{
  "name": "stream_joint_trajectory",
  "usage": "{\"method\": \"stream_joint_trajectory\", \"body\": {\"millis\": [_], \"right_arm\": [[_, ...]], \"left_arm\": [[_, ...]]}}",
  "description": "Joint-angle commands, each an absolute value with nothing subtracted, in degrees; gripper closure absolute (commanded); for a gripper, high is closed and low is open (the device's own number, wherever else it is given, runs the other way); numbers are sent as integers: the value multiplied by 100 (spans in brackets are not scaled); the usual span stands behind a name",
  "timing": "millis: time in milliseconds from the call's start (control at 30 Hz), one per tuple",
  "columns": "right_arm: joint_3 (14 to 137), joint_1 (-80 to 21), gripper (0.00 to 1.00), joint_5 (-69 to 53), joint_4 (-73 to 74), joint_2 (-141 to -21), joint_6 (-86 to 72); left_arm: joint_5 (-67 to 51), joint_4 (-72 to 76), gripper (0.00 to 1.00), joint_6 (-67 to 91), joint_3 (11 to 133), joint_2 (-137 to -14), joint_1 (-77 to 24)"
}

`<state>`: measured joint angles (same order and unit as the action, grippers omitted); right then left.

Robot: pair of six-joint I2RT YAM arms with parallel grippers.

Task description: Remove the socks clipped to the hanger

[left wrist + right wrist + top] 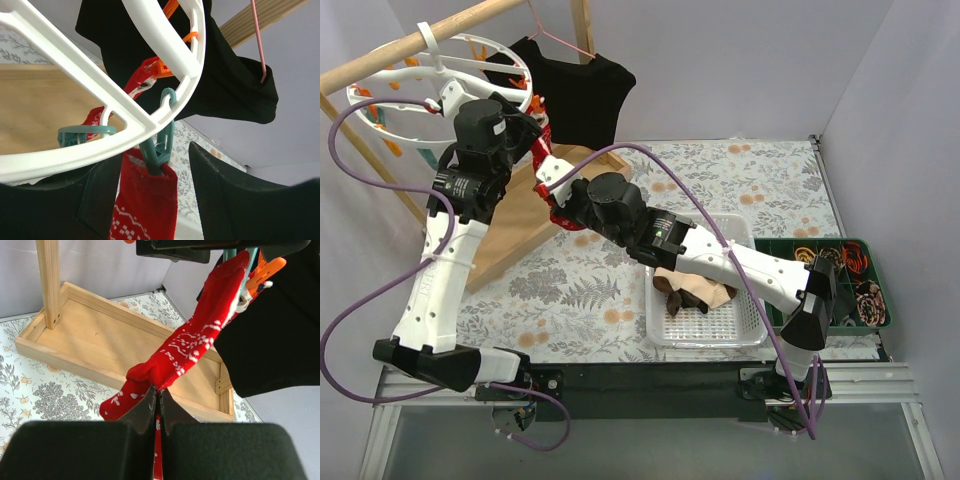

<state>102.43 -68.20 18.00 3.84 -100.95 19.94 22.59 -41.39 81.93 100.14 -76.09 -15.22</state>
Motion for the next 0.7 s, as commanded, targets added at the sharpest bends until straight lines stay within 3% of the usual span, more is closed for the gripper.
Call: {"method": "stream_joint_trajectory", "body": {"millis": [0,300,533,667], "right_arm": [[10354,-6873,99,1933,237,-9782,2118],[10231,-6908,99,2021,228,-9721,2127],[10125,-6899,99,2039,185,-9659,2074],[10108,-6908,99,2091,185,-9642,2074]], "left_arm": [[2602,-3859,47,7937,10037,-7681,-1538],[2751,-3419,52,7691,9809,-7682,-1529],[2690,-3138,72,7532,9616,-7506,-1529],[2602,-2988,88,7480,9457,-7392,-1529]]}}
